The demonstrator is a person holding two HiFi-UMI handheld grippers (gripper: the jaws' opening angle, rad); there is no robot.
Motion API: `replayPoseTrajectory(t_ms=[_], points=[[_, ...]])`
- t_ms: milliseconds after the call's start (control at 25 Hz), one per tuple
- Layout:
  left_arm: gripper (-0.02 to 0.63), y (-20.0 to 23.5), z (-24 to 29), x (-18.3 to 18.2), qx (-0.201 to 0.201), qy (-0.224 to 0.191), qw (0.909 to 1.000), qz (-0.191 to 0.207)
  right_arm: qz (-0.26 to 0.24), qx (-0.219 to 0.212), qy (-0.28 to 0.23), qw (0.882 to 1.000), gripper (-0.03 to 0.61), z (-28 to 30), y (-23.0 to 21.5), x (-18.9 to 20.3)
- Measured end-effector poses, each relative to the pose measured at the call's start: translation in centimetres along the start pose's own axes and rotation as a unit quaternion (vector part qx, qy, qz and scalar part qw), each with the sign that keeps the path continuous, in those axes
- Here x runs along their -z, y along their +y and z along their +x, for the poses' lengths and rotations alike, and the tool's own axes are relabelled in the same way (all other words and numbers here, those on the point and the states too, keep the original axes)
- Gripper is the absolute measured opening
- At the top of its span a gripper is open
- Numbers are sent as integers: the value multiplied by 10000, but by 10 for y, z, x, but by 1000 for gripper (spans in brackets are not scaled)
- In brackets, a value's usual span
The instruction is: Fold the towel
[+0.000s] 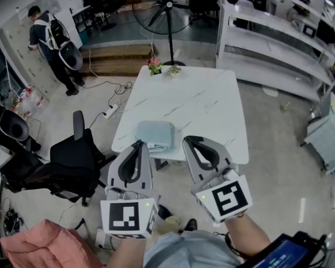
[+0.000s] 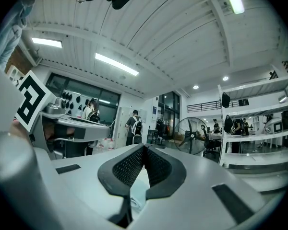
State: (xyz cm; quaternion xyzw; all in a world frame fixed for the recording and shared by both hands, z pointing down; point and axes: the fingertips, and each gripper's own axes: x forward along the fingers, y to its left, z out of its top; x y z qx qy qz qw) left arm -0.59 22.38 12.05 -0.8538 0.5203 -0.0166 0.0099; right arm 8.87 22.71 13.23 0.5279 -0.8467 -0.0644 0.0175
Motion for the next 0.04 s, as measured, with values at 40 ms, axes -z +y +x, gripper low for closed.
replayPoseTrajectory(t_ms=[40], points=[[8, 1, 0, 0, -1, 8, 10000, -8, 2, -1, 8, 10000, 15, 1, 0, 0]])
